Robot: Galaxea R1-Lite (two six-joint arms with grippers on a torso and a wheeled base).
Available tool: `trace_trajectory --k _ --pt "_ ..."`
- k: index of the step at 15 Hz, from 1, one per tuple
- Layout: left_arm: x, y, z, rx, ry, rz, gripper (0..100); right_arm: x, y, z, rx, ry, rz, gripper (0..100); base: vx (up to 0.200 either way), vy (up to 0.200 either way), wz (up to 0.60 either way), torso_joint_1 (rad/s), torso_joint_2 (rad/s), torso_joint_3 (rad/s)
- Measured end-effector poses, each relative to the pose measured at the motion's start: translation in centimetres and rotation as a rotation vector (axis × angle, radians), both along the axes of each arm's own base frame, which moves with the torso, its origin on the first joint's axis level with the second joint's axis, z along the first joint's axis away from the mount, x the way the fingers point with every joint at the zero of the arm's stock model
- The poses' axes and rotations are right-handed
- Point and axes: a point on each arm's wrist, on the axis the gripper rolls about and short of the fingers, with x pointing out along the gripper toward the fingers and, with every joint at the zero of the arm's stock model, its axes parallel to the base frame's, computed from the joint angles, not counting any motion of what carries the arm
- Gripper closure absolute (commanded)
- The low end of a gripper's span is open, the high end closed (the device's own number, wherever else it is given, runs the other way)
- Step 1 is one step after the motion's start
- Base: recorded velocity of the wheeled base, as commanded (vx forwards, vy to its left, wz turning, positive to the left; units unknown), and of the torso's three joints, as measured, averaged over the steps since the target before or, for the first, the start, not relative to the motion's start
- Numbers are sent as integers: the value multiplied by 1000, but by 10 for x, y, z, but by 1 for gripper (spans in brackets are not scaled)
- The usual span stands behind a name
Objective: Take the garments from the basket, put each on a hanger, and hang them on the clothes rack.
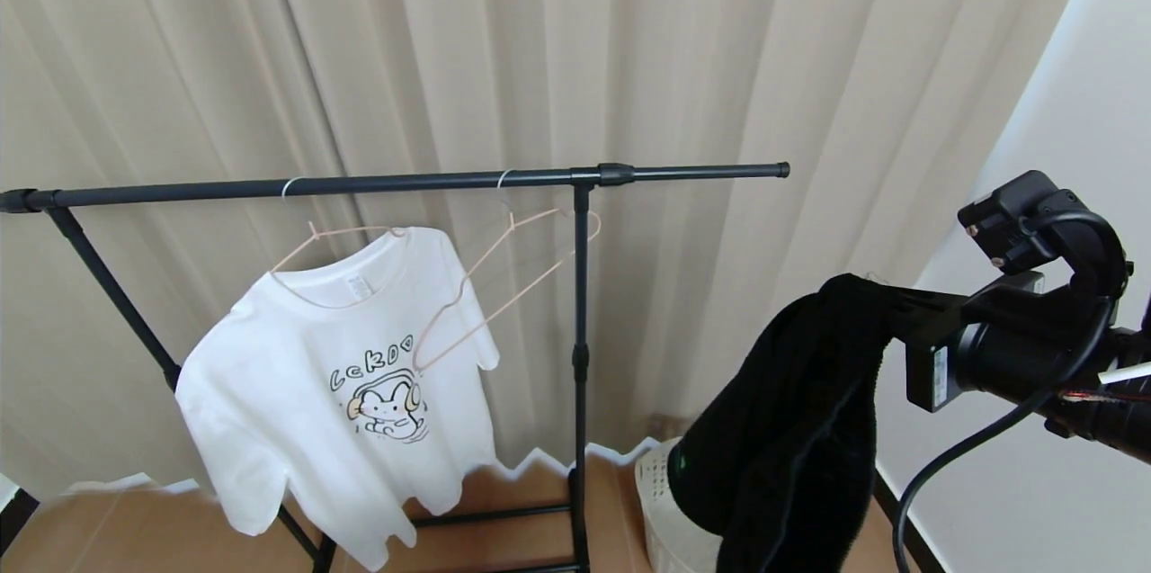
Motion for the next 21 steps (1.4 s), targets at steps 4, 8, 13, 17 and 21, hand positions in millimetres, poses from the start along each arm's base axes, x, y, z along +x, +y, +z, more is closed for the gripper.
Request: trace_trajectory --k 4,8,13,17,21 --pt "0 0 0 0 1 -1 0 0 0 0 1 -3 -1 100 -200 200 0 1 8 7" --pt "0 0 0 0 0 -1 0 0 0 1 2 -2 2 100 -150 200 0 -6 2 5" --pt "0 0 0 -1 0 0 0 -1 0 1 3 -5 1 100 120 200 0 2 -7 0" --pt "0 0 0 -1 0 -1 0 -1 0 1 2 -2 1 100 150 150 0 7 -1 1" --pt "0 0 0 -1 0 0 0 0 0 -1 -2 4 1 100 0 0 0 34 -52 -40"
